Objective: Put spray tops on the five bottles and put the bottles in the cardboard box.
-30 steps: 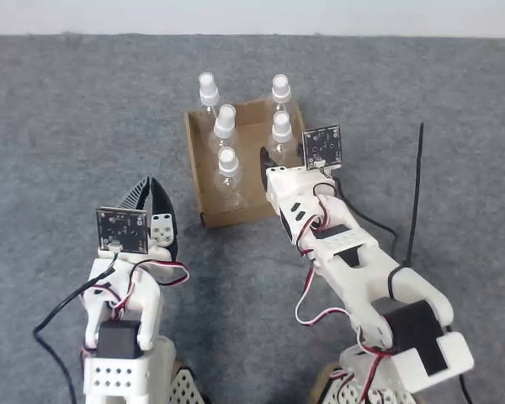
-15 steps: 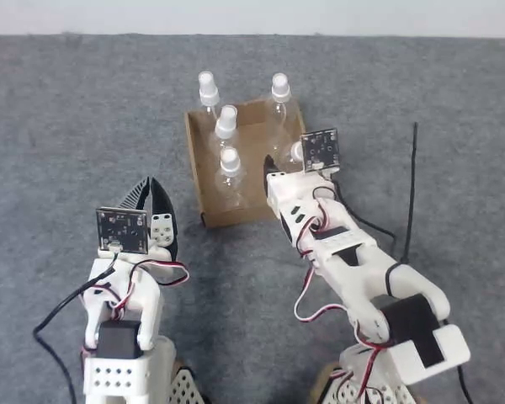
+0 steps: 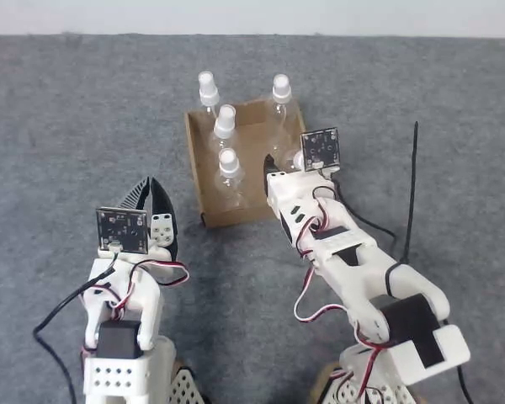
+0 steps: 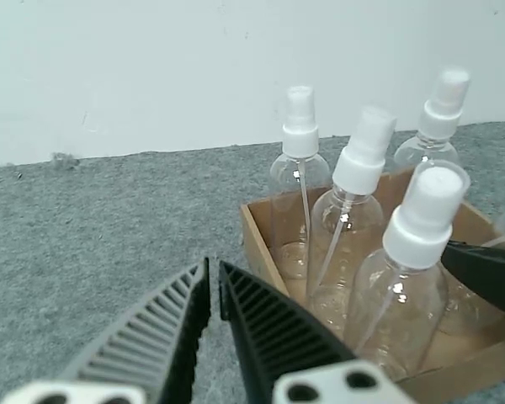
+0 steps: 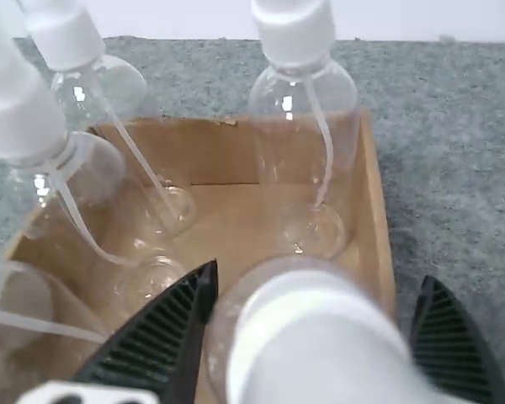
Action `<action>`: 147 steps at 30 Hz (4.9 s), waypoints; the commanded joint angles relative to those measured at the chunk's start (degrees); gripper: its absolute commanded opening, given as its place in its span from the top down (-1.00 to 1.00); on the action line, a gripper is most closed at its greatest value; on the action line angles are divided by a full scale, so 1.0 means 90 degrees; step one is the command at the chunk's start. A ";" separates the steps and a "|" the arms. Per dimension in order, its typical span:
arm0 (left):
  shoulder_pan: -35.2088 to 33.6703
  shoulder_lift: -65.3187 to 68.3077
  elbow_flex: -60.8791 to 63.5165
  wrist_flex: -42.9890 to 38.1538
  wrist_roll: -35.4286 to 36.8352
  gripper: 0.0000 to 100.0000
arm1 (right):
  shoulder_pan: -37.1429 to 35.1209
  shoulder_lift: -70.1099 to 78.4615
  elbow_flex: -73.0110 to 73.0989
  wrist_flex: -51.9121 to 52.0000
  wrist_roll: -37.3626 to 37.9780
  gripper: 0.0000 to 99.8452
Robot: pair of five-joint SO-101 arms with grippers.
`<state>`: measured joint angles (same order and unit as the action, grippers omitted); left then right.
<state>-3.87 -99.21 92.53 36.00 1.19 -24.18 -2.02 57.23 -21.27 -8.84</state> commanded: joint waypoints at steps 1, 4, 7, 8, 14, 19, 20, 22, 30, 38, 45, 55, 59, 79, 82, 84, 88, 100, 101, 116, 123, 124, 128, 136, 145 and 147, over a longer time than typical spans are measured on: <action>-0.0029 -0.0107 -0.0034 -0.0195 -0.0068 0.97 | 0.0024 -0.0151 -0.0049 -0.0044 0.0254 0.50; -0.0029 -0.0107 -0.0034 -0.0195 -0.0068 0.97 | 0.0024 -0.0151 -0.0078 -0.0054 0.0303 0.63; -0.0029 -0.0107 -0.0034 -0.0195 -0.0068 0.97 | 0.0024 -0.0151 -0.0088 -0.0054 0.0303 0.74; -0.0029 -0.0107 -0.0034 -0.0195 -0.0068 0.97 | 0.0024 -0.0151 -0.0098 -0.0054 0.0303 0.77; -0.0029 -0.0107 -0.0034 -0.0195 -0.0068 0.97 | 0.0073 -0.0161 -0.0264 0.0015 0.0313 0.85; -0.0029 -0.0107 -0.0034 -0.0195 -0.0068 0.97 | 0.0044 -0.0435 -0.0498 0.0523 0.0723 0.91; -0.0029 -0.0107 -0.0034 -0.0195 -0.0068 0.97 | 0.0044 -0.0552 -0.0596 0.0796 0.0713 0.91; -0.0029 -0.0107 -0.0034 -0.0195 -0.0068 0.97 | 0.0034 -0.0757 -0.0850 0.1402 0.0635 0.91; -0.0029 -0.0107 -0.0034 -0.0195 -0.0068 0.97 | 0.0024 -0.0913 -0.1612 0.2623 0.0527 0.91; -0.0029 -0.0107 -0.0034 -0.0195 -0.0068 0.97 | 0.0054 -0.0913 -0.1709 0.2652 0.0547 0.91; -0.0010 -0.0107 -0.0034 -0.0195 -0.0068 0.97 | 0.0034 -0.0904 -0.1817 0.2662 0.0889 0.91; 0.0029 -0.0107 -0.0034 -0.0195 -0.0068 0.97 | 0.0034 -0.0650 -0.1827 0.2662 0.0899 0.82; 0.0029 -0.0107 -0.0034 -0.0195 -0.0068 0.97 | 0.0044 -0.0376 -0.1836 0.2662 0.0889 0.62; 0.0029 -0.0107 -0.0034 -0.0195 -0.0068 0.97 | 0.0024 -0.0357 -0.1836 0.2662 0.0869 0.31; 0.0029 -0.0107 -0.0034 -0.0195 -0.0068 0.97 | 0.0024 -0.0357 -0.1836 0.2662 0.0869 0.31; 0.0029 -0.0107 -0.0034 -0.0195 -0.0068 0.97 | 0.0024 -0.0366 -0.1836 0.2662 0.0869 0.31; 0.0029 -0.0107 -0.0034 -0.0195 -0.0068 0.97 | 0.0024 -0.0376 -0.1836 0.2672 0.0869 0.31; 0.0029 -0.0107 -0.0034 -0.0195 -0.0068 0.97 | -0.0073 -0.1382 -0.1846 0.3658 0.0840 0.31; 0.0029 -0.0107 -0.0034 -0.0195 -0.0068 0.97 | -0.0112 -0.1363 -0.1846 0.3648 0.0840 0.31; 0.0029 -0.0107 -0.0034 -0.0195 -0.0068 0.97 | -0.0220 -0.1431 -0.2315 0.4234 0.0576 0.31; 0.0029 -0.0107 -0.0034 -0.0195 -0.0068 0.97 | -0.0249 -0.1431 -0.2862 0.4996 0.0400 0.31; 0.0029 -0.0107 -0.0034 -0.0195 -0.0068 0.97 | -0.0249 -0.1431 -0.2872 0.5016 0.0400 0.31; 0.0029 -0.0107 -0.0034 -0.0195 -0.0068 0.97 | -0.0249 -0.1431 -0.2872 0.5035 0.0400 0.31; 0.0029 -0.0107 -0.0034 -0.0195 -0.0068 0.97 | -0.0308 -0.1431 -0.2872 0.5045 0.0400 0.31; 0.0029 -0.0107 -0.0034 -0.0195 -0.0068 0.97 | -0.0689 -0.2300 -0.2852 0.5690 0.0391 0.31; 0.0029 -0.0107 -0.0034 -0.0195 -0.0068 0.97 | -0.0659 -0.2388 -0.2852 0.5758 0.0391 0.31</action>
<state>-3.87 -99.21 92.53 36.00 1.10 -29.98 -18.64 35.34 29.36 -4.79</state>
